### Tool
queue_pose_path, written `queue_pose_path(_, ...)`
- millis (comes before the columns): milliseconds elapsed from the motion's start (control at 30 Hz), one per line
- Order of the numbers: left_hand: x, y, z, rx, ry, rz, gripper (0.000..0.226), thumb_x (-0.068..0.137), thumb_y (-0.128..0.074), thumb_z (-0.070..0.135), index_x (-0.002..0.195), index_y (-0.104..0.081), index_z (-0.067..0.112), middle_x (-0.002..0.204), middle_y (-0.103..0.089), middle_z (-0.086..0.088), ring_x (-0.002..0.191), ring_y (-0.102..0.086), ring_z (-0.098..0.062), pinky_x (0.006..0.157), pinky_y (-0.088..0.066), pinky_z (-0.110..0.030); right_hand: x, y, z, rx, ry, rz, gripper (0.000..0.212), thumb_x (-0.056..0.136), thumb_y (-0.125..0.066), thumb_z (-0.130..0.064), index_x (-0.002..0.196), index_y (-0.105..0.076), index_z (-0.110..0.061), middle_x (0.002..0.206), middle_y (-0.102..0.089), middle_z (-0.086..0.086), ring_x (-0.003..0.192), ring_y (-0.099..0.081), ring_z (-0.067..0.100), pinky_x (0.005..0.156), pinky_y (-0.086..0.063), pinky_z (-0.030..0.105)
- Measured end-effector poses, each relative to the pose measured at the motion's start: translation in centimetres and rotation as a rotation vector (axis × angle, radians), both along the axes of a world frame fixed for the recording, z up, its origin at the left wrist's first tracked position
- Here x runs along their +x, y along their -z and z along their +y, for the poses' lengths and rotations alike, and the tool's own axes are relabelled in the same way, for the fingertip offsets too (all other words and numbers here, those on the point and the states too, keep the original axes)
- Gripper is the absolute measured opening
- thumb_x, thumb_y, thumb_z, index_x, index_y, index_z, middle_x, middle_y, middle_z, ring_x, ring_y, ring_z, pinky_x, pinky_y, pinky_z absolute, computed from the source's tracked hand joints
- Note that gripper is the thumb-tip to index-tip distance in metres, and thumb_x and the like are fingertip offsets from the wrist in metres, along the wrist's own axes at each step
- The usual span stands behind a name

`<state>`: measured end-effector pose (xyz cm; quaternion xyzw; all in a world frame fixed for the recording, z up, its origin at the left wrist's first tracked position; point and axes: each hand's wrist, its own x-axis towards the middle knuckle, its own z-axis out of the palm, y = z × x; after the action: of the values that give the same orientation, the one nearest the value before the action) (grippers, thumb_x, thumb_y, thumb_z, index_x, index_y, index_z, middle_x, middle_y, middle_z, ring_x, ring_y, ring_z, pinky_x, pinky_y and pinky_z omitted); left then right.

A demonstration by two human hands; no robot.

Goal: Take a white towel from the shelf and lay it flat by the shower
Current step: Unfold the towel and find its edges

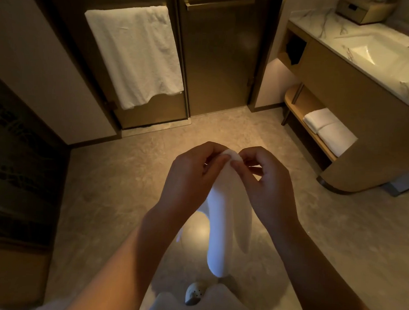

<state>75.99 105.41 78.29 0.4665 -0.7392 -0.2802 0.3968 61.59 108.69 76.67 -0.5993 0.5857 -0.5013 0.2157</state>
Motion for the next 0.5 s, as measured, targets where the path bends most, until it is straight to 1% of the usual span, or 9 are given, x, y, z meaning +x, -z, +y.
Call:
queue_pose_path(67, 0.0, 0.1, 0.1, 0.034, 0.021, 0.075, 0.012, 0.089, -0.056, 0.03, 0.098, -0.064, 0.03, 0.088, -0.067, 0.021, 0.084, -0.061, 0.004, 0.066, -0.044, -0.01, 0.0, -0.5, 0.1, -0.046, 0.024, 0.023, 0.005, 0.09, -0.062, -0.024, 0.094, -0.063, -0.022, 0.088, -0.062, -0.017, 0.087, -0.059, -0.001, 0.072, -0.046, 0.01)
queue_pose_path(133, 0.0, 0.4, 0.1, 0.077, 0.053, 0.104, 0.01, 0.089, -0.058, 0.029, 0.095, -0.064, 0.033, 0.087, -0.067, 0.022, 0.085, -0.061, 0.004, 0.064, -0.042, -0.008, -0.3, -1.0, 0.3, -0.086, 0.056, 0.034, 0.005, 0.091, -0.06, -0.023, 0.095, -0.061, -0.022, 0.089, -0.06, -0.018, 0.088, -0.058, -0.001, 0.072, -0.046, 0.012)
queue_pose_path(233, -0.2, 0.6, 0.0, 0.111, 0.079, 0.129, 0.009, 0.088, -0.059, 0.03, 0.087, -0.062, 0.039, 0.086, -0.066, 0.024, 0.083, -0.062, 0.001, 0.063, -0.046, -0.013, -1.2, -1.7, 0.7, -0.133, 0.111, 0.027, 0.005, 0.092, -0.058, -0.02, 0.097, -0.059, -0.022, 0.093, -0.059, -0.017, 0.09, -0.059, 0.002, 0.074, -0.052, 0.023)
queue_pose_path(300, -0.8, 0.5, -0.1, 0.092, 0.068, 0.183, 0.009, 0.087, -0.059, 0.032, 0.084, -0.062, 0.039, 0.083, -0.066, 0.022, 0.081, -0.063, -0.001, 0.068, -0.049, -0.02, -1.6, -2.2, 0.9, -0.148, 0.111, 0.021, 0.009, 0.092, -0.058, -0.02, 0.1, -0.059, -0.023, 0.096, -0.06, -0.018, 0.093, -0.059, 0.002, 0.076, -0.053, 0.026)
queue_pose_path(333, -1.1, 0.3, -0.1, 0.074, 0.062, 0.2, 0.008, 0.086, -0.058, 0.032, 0.083, -0.063, 0.039, 0.082, -0.066, 0.022, 0.08, -0.063, -0.002, 0.068, -0.049, -0.02, -1.8, -2.6, 1.0, -0.153, 0.098, 0.016, 0.011, 0.092, -0.059, -0.02, 0.103, -0.059, -0.023, 0.098, -0.06, -0.018, 0.094, -0.06, 0.002, 0.076, -0.053, 0.025)
queue_pose_path(400, -1.7, 0.0, -0.3, 0.031, 0.065, 0.188, 0.007, 0.086, -0.057, 0.035, 0.084, -0.063, 0.038, 0.082, -0.065, 0.022, 0.079, -0.062, -0.002, 0.065, -0.046, -0.015, -2.3, -3.2, 0.9, -0.167, 0.076, 0.05, 0.013, 0.092, -0.059, -0.021, 0.105, -0.061, -0.022, 0.1, -0.063, -0.013, 0.093, -0.06, 0.003, 0.074, -0.052, 0.022)
queue_pose_path(500, -2.0, -0.1, -0.4, 0.01, 0.095, 0.158, 0.006, 0.087, -0.057, 0.035, 0.087, -0.063, 0.036, 0.085, -0.065, 0.022, 0.079, -0.061, 0.0, 0.064, -0.043, -0.012, -2.8, -3.8, 0.6, -0.17, 0.11, 0.149, 0.011, 0.093, -0.056, -0.022, 0.101, -0.063, -0.02, 0.095, -0.064, -0.008, 0.089, -0.06, 0.003, 0.071, -0.052, 0.022)
